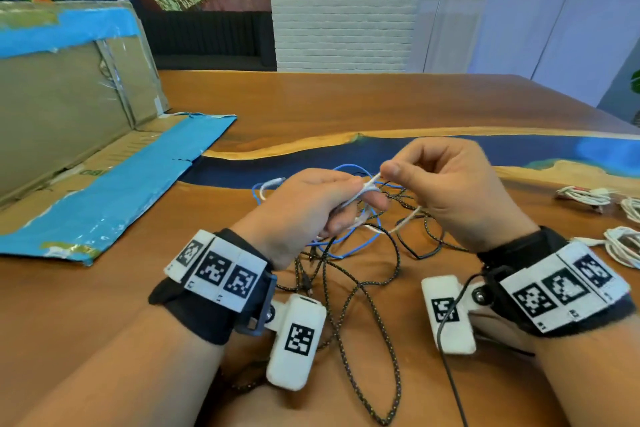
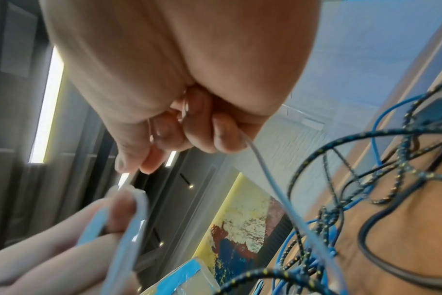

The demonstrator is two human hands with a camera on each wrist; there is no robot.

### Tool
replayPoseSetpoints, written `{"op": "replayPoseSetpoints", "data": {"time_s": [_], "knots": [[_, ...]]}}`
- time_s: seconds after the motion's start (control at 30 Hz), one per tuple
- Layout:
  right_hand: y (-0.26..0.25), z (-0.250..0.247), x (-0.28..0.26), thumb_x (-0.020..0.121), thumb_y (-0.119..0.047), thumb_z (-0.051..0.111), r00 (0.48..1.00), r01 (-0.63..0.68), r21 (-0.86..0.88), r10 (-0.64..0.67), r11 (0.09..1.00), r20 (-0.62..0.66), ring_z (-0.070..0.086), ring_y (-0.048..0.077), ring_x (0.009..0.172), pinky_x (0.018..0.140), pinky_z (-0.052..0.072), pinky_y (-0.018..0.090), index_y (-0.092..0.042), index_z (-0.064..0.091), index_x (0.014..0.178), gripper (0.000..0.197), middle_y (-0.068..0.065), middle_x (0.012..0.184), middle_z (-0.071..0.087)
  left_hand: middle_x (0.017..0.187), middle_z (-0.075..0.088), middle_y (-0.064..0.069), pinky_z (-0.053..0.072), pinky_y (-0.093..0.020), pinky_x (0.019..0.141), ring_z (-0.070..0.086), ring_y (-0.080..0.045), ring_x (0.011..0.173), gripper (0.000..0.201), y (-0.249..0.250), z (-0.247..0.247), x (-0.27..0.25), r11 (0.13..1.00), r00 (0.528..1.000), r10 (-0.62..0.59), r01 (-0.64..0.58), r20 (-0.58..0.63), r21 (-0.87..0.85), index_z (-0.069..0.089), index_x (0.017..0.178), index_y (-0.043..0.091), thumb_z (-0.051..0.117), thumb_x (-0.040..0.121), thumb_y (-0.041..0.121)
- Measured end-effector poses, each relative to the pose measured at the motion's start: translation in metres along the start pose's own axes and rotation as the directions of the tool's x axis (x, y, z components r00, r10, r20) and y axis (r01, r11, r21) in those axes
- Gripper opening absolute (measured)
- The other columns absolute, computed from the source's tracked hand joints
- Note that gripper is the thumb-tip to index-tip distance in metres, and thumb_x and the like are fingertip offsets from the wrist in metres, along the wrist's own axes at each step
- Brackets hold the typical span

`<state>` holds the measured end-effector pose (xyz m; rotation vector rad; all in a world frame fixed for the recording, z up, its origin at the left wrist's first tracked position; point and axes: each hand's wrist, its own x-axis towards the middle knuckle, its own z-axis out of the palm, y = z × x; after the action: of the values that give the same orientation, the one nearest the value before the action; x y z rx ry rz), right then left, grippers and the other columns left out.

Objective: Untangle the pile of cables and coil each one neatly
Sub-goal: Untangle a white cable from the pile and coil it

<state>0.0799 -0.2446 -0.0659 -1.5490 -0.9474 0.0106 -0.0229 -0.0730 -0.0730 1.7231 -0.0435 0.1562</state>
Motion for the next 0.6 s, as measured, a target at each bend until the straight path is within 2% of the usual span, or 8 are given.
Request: {"op": "replayPoseSetpoints", "data": {"time_s": [0.07, 0.17, 0.23, 0.3, 0.37, 0.47, 0.53, 0.6], "knots": [[0.006, -0.005, 0.002, 0.083, -0.021, 0.076, 0.998, 0.007, 0.002, -0.006, 1.0, -0.061, 0.037, 0.002, 0.048, 0.05, 0.032, 0.013, -0.005, 0.072, 0.076, 0.018, -0.007, 0.052, 0.05, 0.056, 0.024, -0.005, 0.017, -0.031, 0.055, 0.018, -0.018, 0.055, 0.045, 0.002, 0.0, -0.002, 0.992, 0.999, 0.002, 0.003, 0.046, -0.123, 0.074, 0.104, -0.006, 0.038, 0.108, 0.021], [0.009, -0.008, 0.002, 0.093, -0.015, 0.068, 0.999, -0.039, 0.007, 0.039, 0.999, -0.015, 0.039, 0.009, 0.046, 0.047, 0.031, 0.015, -0.014, 0.078, 0.092, 0.01, -0.004, 0.058, 0.059, 0.058, 0.024, 0.0, 0.016, -0.031, 0.059, 0.019, -0.016, 0.055, 0.04, 0.006, -0.002, -0.002, 0.946, 0.999, 0.032, -0.017, 0.042, -0.325, 0.071, 0.109, -0.007, 0.04, 0.103, 0.017], [0.01, -0.009, 0.002, 0.101, -0.009, 0.058, 0.992, -0.102, 0.021, 0.1, 0.995, 0.082, 0.031, 0.019, 0.047, 0.045, 0.023, 0.024, -0.028, 0.079, 0.108, 0.028, 0.006, 0.07, 0.065, 0.06, 0.033, 0.001, 0.026, -0.032, 0.068, 0.033, -0.015, 0.055, 0.04, 0.01, -0.005, -0.003, 0.878, 0.998, 0.06, -0.047, 0.011, -0.476, 0.067, 0.121, -0.005, 0.042, 0.1, 0.019], [0.01, -0.009, 0.002, 0.104, -0.006, 0.053, 0.974, -0.158, -0.005, 0.156, 0.987, 0.165, 0.026, 0.02, 0.048, 0.045, 0.02, 0.03, -0.033, 0.075, 0.118, 0.038, 0.01, 0.077, 0.069, 0.066, 0.05, 0.001, 0.036, -0.04, 0.086, 0.054, -0.016, 0.065, 0.04, 0.013, -0.006, -0.003, 0.826, 0.995, 0.087, -0.102, -0.054, -0.554, 0.062, 0.131, 0.0, 0.042, 0.102, 0.02], [0.009, -0.007, 0.0, 0.104, -0.008, 0.052, 0.951, -0.178, -0.081, 0.192, 0.981, 0.243, 0.029, 0.022, 0.047, 0.043, 0.025, 0.026, -0.036, 0.073, 0.121, 0.039, 0.011, 0.081, 0.072, 0.077, 0.067, 0.001, 0.044, -0.041, 0.095, 0.068, -0.017, 0.082, 0.039, 0.015, -0.003, -0.002, 0.81, 0.985, 0.105, -0.165, -0.138, -0.563, 0.061, 0.132, 0.007, 0.046, 0.099, 0.021], [0.005, -0.001, -0.003, 0.102, -0.018, 0.059, 0.901, -0.133, -0.205, 0.204, 0.97, 0.382, 0.037, 0.023, 0.047, 0.045, 0.032, 0.027, -0.037, 0.076, 0.116, 0.029, 0.006, 0.078, 0.075, 0.093, 0.076, -0.002, 0.056, -0.031, 0.084, 0.073, -0.019, 0.097, 0.034, 0.011, 0.002, 0.001, 0.812, 0.97, 0.113, -0.214, -0.214, -0.543, 0.059, 0.134, 0.01, 0.045, 0.103, 0.015], [0.002, 0.003, -0.005, 0.098, -0.024, 0.065, 0.868, -0.133, -0.218, 0.219, 0.967, 0.445, 0.041, 0.018, 0.046, 0.045, 0.036, 0.025, -0.028, 0.081, 0.106, 0.018, 0.006, 0.071, 0.074, 0.101, 0.078, -0.003, 0.056, -0.028, 0.088, 0.073, -0.02, 0.103, 0.034, 0.006, 0.005, 0.003, 0.868, 0.965, 0.122, -0.217, -0.231, -0.446, 0.056, 0.137, 0.011, 0.047, 0.104, 0.011], [0.001, 0.005, -0.007, 0.092, -0.033, 0.069, 0.859, -0.135, -0.188, 0.21, 0.973, 0.467, 0.046, 0.015, 0.047, 0.046, 0.039, 0.023, -0.012, 0.082, 0.096, 0.026, 0.008, 0.064, 0.069, 0.107, 0.078, -0.006, 0.055, -0.029, 0.095, 0.073, -0.02, 0.106, 0.035, 0.001, 0.006, 0.006, 0.941, 0.962, 0.138, -0.202, -0.236, -0.271, 0.055, 0.139, 0.013, 0.049, 0.105, 0.01]]}}
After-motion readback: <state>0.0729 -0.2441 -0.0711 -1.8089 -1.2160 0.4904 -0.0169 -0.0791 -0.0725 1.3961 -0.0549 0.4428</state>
